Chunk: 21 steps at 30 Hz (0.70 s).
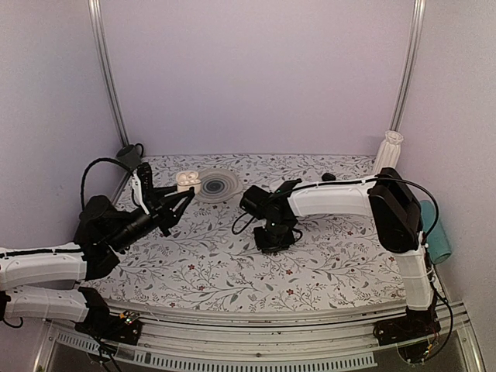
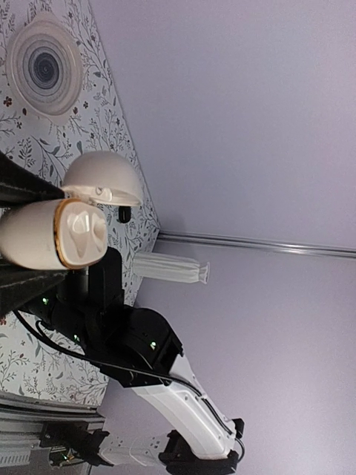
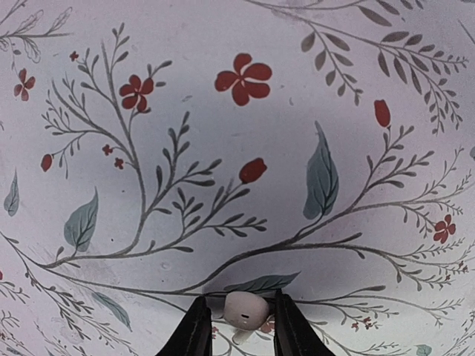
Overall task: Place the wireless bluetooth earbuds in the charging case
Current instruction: Pick up the right earbud from the center of the board.
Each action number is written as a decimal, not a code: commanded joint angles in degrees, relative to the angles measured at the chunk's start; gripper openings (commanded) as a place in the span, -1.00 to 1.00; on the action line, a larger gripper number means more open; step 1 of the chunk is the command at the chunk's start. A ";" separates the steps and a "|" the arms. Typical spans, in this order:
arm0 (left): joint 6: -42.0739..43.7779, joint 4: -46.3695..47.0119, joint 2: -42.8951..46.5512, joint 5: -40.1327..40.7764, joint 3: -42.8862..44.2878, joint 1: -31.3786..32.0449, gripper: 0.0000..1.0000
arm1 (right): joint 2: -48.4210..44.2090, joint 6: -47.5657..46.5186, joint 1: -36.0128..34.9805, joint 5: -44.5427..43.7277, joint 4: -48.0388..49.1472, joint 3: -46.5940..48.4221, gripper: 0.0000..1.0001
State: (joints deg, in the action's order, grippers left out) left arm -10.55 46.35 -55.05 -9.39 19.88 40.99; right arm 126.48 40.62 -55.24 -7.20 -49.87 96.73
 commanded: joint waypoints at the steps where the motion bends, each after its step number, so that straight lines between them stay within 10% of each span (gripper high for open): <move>1: -0.11 1.49 0.11 -0.02 0.41 0.23 -1.00 | 2.34 -0.98 -0.47 -1.10 -0.68 2.03 -0.42; 21: -0.35 1.60 -0.63 -0.46 0.86 0.22 -1.00 | 2.76 -2.26 -0.47 -2.51 -1.80 2.24 -0.56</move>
State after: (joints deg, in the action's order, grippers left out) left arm -10.63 46.39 -55.53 -9.63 19.88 40.99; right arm 127.55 39.27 -55.29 -8.60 -50.57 98.28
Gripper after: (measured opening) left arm 0.220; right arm 0.230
